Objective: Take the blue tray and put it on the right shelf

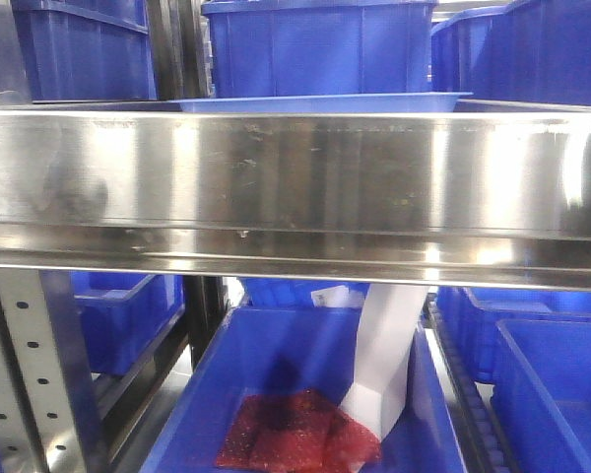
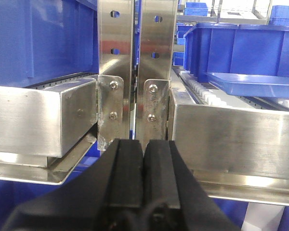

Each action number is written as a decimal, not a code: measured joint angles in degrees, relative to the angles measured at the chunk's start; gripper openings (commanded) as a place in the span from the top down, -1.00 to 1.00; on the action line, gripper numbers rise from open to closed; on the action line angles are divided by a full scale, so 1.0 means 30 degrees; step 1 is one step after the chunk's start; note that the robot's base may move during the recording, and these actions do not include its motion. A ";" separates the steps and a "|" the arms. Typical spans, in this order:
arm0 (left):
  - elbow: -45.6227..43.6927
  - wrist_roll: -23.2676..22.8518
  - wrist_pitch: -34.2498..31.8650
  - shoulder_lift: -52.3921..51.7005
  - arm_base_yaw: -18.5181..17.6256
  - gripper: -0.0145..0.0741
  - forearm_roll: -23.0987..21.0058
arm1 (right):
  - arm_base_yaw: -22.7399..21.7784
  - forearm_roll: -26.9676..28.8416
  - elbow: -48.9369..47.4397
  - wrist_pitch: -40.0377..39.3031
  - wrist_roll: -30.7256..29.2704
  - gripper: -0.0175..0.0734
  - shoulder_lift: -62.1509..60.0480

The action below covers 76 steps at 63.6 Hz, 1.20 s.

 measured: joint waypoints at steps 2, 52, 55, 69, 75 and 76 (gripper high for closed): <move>0.0000 0.0000 0.0000 0.0000 0.0000 0.78 0.0000 | 0.0000 0.0000 0.0000 -0.0034 0.0000 0.49 0.0000; 0.0000 0.0000 0.0000 0.0000 0.0000 0.78 0.0000 | -0.7241 0.3746 0.4846 -0.2962 -0.3475 0.49 -0.1606; 0.0000 0.0000 0.0000 0.0000 0.0000 0.78 0.0000 | -0.7654 0.3928 0.5791 -0.3355 -0.3514 0.49 -0.2263; 0.0000 0.0000 0.0000 0.0000 0.0000 0.78 0.0000 | -0.8202 0.4222 0.9598 -0.5133 -0.3595 0.49 -0.3966; 0.0000 0.0000 0.0000 0.0000 0.0000 0.78 0.0000 | -0.8250 0.4442 1.0000 -0.5017 -0.3595 0.49 -0.3961; 0.0000 0.0000 0.0000 0.0000 0.0000 0.78 0.0000 | -0.8250 0.4437 1.0000 -0.5017 -0.3595 0.49 -0.3961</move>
